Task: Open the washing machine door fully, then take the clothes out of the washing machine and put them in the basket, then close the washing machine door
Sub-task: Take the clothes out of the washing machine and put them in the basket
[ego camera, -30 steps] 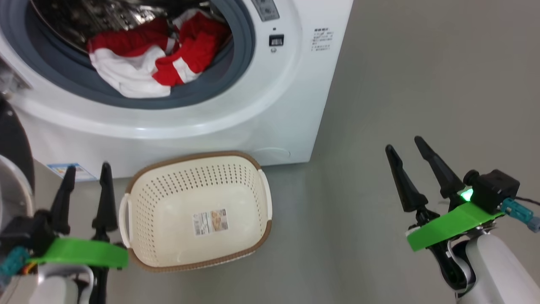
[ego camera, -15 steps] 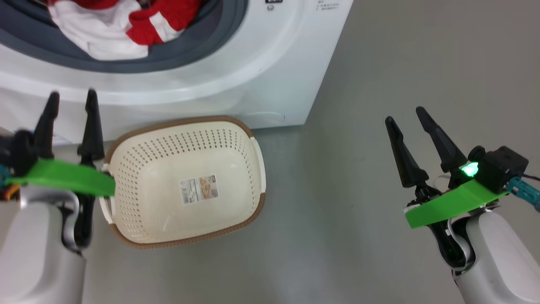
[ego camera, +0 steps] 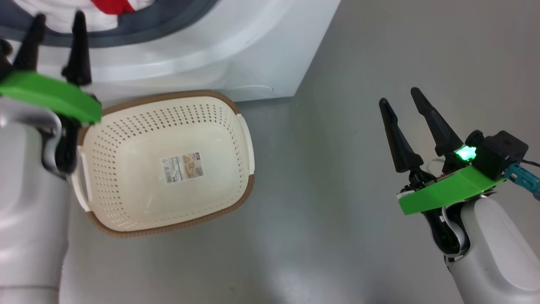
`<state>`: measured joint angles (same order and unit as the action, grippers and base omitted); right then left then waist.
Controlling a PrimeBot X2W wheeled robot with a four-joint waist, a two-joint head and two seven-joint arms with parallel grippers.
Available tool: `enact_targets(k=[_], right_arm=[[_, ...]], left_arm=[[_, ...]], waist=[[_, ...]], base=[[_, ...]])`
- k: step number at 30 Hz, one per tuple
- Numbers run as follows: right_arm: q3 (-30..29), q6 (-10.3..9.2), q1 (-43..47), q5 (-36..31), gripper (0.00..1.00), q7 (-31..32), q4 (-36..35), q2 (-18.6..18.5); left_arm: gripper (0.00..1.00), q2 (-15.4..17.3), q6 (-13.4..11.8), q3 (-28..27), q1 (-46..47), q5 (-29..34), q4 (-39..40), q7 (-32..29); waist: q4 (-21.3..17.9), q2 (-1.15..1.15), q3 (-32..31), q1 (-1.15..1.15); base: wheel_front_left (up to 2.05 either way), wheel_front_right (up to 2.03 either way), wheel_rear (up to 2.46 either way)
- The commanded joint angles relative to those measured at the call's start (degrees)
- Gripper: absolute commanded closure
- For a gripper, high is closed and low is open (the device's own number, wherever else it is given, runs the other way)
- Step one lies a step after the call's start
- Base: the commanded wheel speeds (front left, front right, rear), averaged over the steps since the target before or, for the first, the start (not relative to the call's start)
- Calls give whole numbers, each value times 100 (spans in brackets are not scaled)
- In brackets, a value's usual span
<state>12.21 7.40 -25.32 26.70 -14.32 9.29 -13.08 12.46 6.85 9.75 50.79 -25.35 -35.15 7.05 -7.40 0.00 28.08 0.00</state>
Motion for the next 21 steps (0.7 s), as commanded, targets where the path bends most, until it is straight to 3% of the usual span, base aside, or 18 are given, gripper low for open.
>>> enact_targets(k=[1, 21], right_arm=[[112, 9, -11, -87, 0, -68, -151, 23], [59, 9, -227, -116, 0, -68, -286, 313]], left_arm=[[0, 252, 39, -98, 287, -83, -7, -34], [0, 458, 63, 396, 2373, -658, -1800, -503]], waist=[[-116, 0, 159, 0], [-582, 0, 1011, 0]], base=[[0, 0, 0], [0, 0, 0]])
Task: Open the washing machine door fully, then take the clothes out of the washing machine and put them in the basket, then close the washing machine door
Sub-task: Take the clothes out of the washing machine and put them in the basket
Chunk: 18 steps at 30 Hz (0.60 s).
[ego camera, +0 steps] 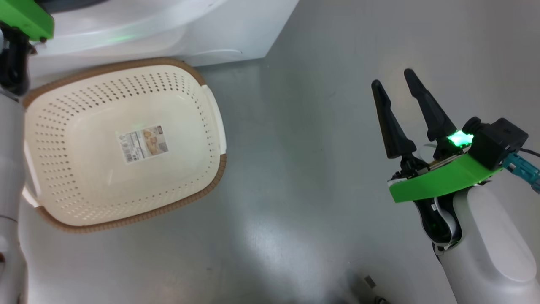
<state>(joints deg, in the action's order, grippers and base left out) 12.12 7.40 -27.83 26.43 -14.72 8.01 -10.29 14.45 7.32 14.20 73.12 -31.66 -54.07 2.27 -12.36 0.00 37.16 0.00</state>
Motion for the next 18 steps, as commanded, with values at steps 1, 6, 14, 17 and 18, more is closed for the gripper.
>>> enact_targets(k=[1, 6, 14, 17, 18], right_arm=[[64, 9, 19, -90, 0, -28, -161, 45], [57, 9, -5, -74, 0, -28, -165, 85], [46, 9, -15, -62, 0, -28, -177, 132], [39, 9, -7, -67, 0, -28, -175, 150], [36, 9, -5, -69, 0, -28, -172, 157]], left_arm=[[0, 272, 16, -20, 206, -56, 26, -61], [0, 330, 16, 52, 488, -251, -316, -286], [0, 311, 16, 343, 725, -495, -731, -890], [0, 341, 16, 471, 741, -586, -727, -981], [0, 350, 16, 516, 736, -607, -721, -985]], waist=[[-99, 0, 127, 0], [-171, 0, 204, 0], [-271, 0, 271, 0], [-294, 0, 264, 0], [-300, 0, 259, 0]], base=[[0, 0, 0], [0, 0, 0], [0, 0, 0], [0, 0, 0], [0, 0, 0]])
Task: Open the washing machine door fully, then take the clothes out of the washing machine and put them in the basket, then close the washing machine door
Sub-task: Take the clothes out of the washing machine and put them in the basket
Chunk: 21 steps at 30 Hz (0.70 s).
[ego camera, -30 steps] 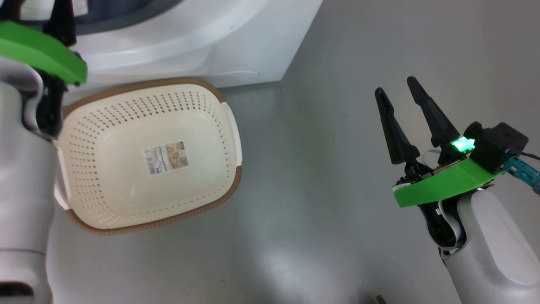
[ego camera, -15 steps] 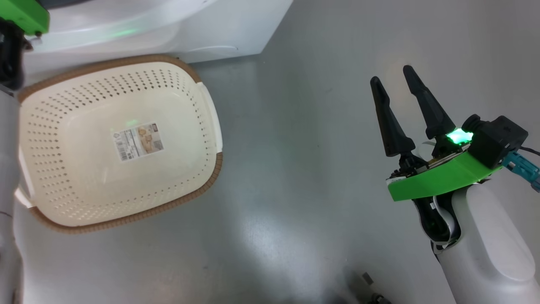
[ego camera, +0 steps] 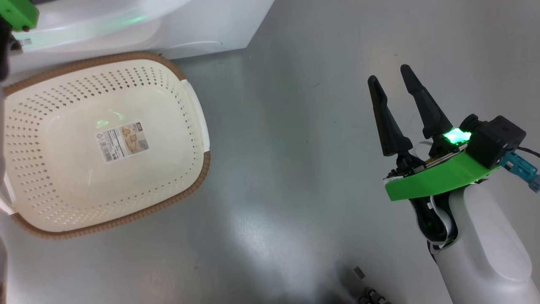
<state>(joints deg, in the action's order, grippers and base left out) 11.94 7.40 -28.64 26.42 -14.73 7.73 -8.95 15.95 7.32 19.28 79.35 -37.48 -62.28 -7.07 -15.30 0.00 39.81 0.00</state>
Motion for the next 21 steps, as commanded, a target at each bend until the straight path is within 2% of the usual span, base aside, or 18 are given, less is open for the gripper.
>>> enact_targets(k=[1, 2, 3, 5, 6, 21], right_arm=[[55, 9, 77, -68, 0, -27, -144, 23], [52, 9, 79, -70, 0, -27, -142, 29], [50, 9, 81, -72, 0, -27, -139, 34], [48, 9, 84, -73, 0, -27, -135, 46], [47, 9, 84, -74, 0, -27, -134, 50], [62, 9, 129, -91, 0, -27, -29, 3]], left_arm=[[0, 200, 16, 8, 113, -25, 99, -51], [0, 214, 16, 46, 108, -46, 115, -25], [24, 231, 16, 75, 102, -65, 123, 15], [94, 253, 16, 138, 93, -101, 122, 67], [100, 263, 16, 183, 92, -112, 131, 87], [100, 330, 16, 957, -342, -396, 668, 834]], waist=[[-7, 0, -7, 0], [-12, 0, -12, 0], [-15, 0, -18, 0], [-19, 0, -33, 0], [-16, 0, -37, 0], [233, 0, -491, 0]], base=[[0, 0, 0], [0, 0, 0], [0, 0, 0], [0, 0, 0], [0, 0, 0], [0, 0, 0]])
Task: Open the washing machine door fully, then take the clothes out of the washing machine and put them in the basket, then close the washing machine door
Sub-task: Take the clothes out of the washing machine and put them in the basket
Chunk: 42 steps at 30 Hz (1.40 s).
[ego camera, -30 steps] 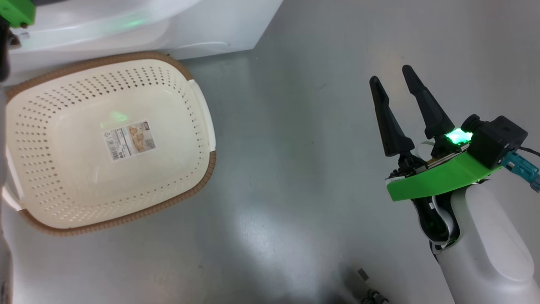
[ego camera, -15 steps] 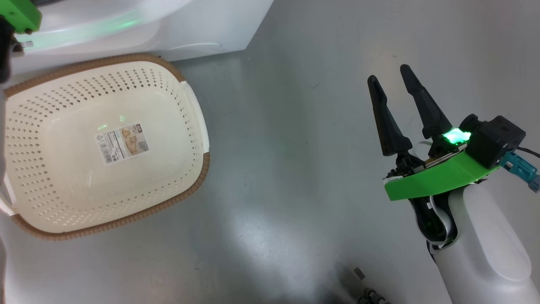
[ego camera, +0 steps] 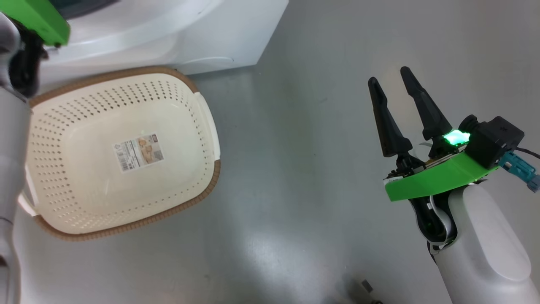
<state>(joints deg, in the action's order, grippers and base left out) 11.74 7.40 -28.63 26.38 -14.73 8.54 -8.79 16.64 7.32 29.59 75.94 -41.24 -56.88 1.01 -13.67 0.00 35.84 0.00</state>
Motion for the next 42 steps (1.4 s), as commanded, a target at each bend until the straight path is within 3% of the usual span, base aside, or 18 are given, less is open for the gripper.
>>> enact_targets(k=[1, 14, 18, 21, 22, 30, 36, 42], right_arm=[[88, 9, 136, -86, 0, -27, -100, -21], [133, 9, 420, -17, 0, -27, 62, -139], [109, 9, 581, 14, 0, -27, 92, -200], [89, 9, 672, 26, 0, -27, 95, -211], [85, 9, 700, 41, 0, -27, 93, -219], [77, 9, 732, 70, 0, -27, 75, -221], [67, 9, 748, 85, 0, -27, 59, -216], [66, 9, 740, 92, 0, -27, 51, -205]], left_arm=[[100, 266, 16, -26, -65, -41, 186, 95], [100, 554, 13, 475, -1118, -134, 1322, 903], [100, 760, -207, 470, -1880, -134, 2160, 1102], [100, 965, -493, 465, -2462, -67, 2920, 1183], [100, 1165, -738, 434, -2909, -7, 3611, 1228], [100, 1660, -1504, 280, -4202, 118, 5362, 1302], [100, 1813, -1973, 136, -5006, 64, 6144, 1331], [100, 1787, -2165, 37, -5506, -29, 6321, 1359]], waist=[[94, 0, -145, 0], [424, 0, -884, 0], [579, 0, -1163, 0], [648, 0, -1298, 0], [685, 0, -1340, 0], [712, 0, -1362, 0], [659, 0, -1333, 0], [540, 0, -1287, 0]], base=[[0, 0, 0], [0, 0, 0], [0, 0, 0], [0, 0, 0], [0, 0, 0], [0, 0, 0], [0, 0, 0], [0, 0, 0]])
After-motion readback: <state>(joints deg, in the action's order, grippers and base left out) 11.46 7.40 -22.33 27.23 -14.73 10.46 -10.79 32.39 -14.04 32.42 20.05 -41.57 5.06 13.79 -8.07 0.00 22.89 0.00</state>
